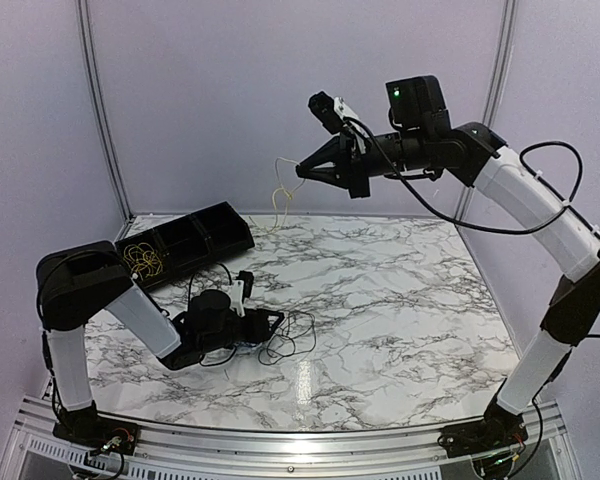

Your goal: Untangle the cables

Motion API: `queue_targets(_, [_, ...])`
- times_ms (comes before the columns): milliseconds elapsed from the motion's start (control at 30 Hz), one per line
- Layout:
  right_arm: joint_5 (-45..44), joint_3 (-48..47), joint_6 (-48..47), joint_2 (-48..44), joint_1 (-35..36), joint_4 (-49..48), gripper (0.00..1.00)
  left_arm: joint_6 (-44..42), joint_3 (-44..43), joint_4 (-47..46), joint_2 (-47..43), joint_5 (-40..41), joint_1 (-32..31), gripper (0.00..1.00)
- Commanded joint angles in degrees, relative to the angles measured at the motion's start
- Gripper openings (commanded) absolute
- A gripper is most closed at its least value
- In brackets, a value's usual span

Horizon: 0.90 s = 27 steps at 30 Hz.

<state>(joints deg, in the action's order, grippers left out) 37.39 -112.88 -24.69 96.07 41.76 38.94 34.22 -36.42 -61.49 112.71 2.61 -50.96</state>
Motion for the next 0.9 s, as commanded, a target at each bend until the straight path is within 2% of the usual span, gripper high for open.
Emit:
queue_targets(0, [-0.3,3.2,-1.9,-1.7,-0.5,1.7,0.00,-1.6,1.7,-1.8,-5.5,0.1,-0.1,0.57])
queue_targets(133, [-1.2,7.4,-3.8,-3.1,-0.9,1.7,0.00,-2.4,3.8,-1.1,-12.8,0.9,0.1,0.57])
queue_targets(267, [-1.6,11.0,-5.6,-4.5,-1.5,1.9,0.00,-4.9,3.8,4.9,-19.9,0.9,0.4,0.58])
queue_targets(333, [-0.8,12.8,-8.0,-5.2,-1.7,3.5,0.00,-8.4,2.5,10.8,-23.4,1.5,0.6,0.59])
queue_targets(433, [-0.5,15.4,-11.1,-6.3,-1.7,5.4,0.00,-17.1,-1.4,25.9,-29.3,4.9,0.8,0.60])
queue_targets(533, [-0.4,17.9,-14.6,-7.0,-1.7,7.3,0.00,-25.1,-2.1,33.9,-34.7,6.7,0.8,0.63])
queue_targets(700, [-0.6,20.8,-17.2,-7.0,-0.9,8.2,0.00,-36.7,-2.5,36.4,-41.0,-0.2,0.8,0.65])
queue_targets(867, [0.0,20.8,-18.0,-6.2,1.6,9.1,0.00,-42.1,-5.8,38.3,-41.8,-7.9,0.7,0.64])
